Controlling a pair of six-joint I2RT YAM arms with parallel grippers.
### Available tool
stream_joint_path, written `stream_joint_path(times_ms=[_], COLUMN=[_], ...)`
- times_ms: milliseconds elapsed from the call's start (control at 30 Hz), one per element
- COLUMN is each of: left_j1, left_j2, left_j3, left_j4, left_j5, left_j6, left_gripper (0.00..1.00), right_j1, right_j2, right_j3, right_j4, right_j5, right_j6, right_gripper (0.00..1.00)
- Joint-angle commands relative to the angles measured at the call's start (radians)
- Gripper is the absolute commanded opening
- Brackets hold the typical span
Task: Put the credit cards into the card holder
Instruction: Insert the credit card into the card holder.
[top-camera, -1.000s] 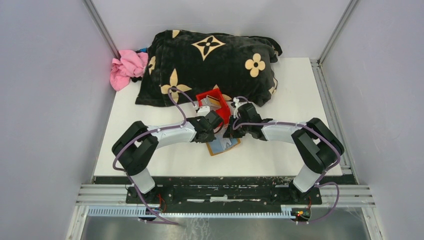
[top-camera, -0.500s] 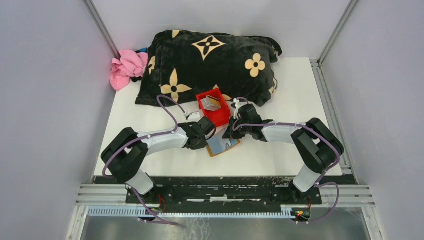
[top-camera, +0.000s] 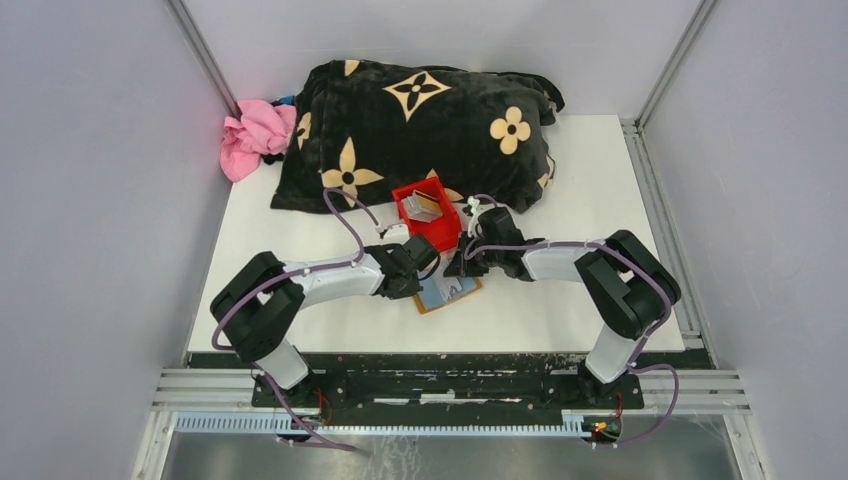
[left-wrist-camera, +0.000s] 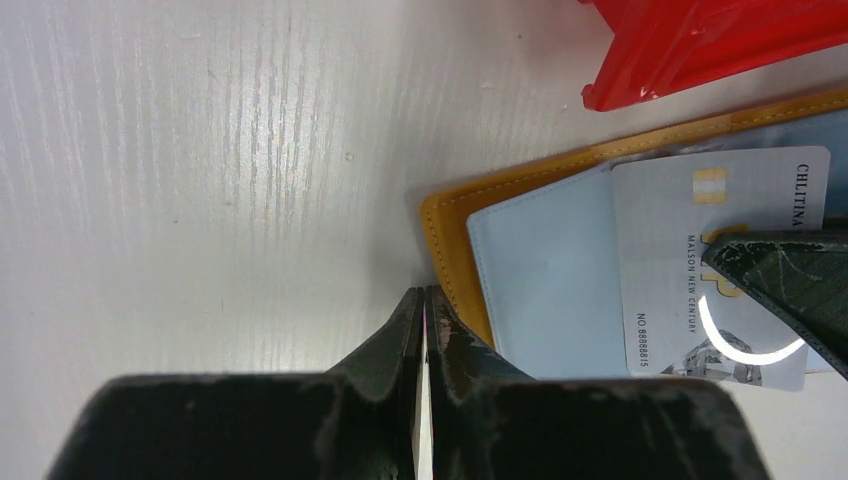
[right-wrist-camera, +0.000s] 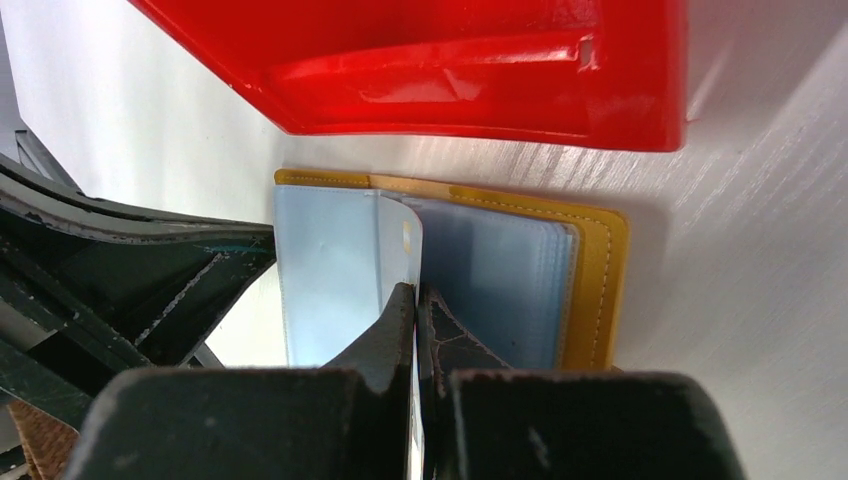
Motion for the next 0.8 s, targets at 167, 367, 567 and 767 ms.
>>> stream_joint_path(times_ms=[167,367,567,767], left_j1=[-0.031,-0.031,-0.032,-0.035], left_j2=[0.139,0.156,0.163,0.175], left_j3=[-0.008,-0.006,-0.003,-0.001], left_j4=[0.017,0.016,0.01,0.009], left_j5=[0.113,0.119,0.116,0.116], left_j6=[-0.023,-0.023,-0.024,-0.021], left_gripper=[0.09,0.09,0.09,0.09], right_j1=[-0.004,-0.005,-0.005,0.002], right_j2=[0.098,0.098,0.069,0.068], right_j3=[-0.023,-0.048,-0.1,-0.138], right_j4=[-0.04,-0.033,-0.011,0.028], right_j5=[0.026,0.022,0.021,0.009], right_j6=[-0.009,-0.004,0.008,0.029], right_gripper=[0.01,0.01,0.01,0.01])
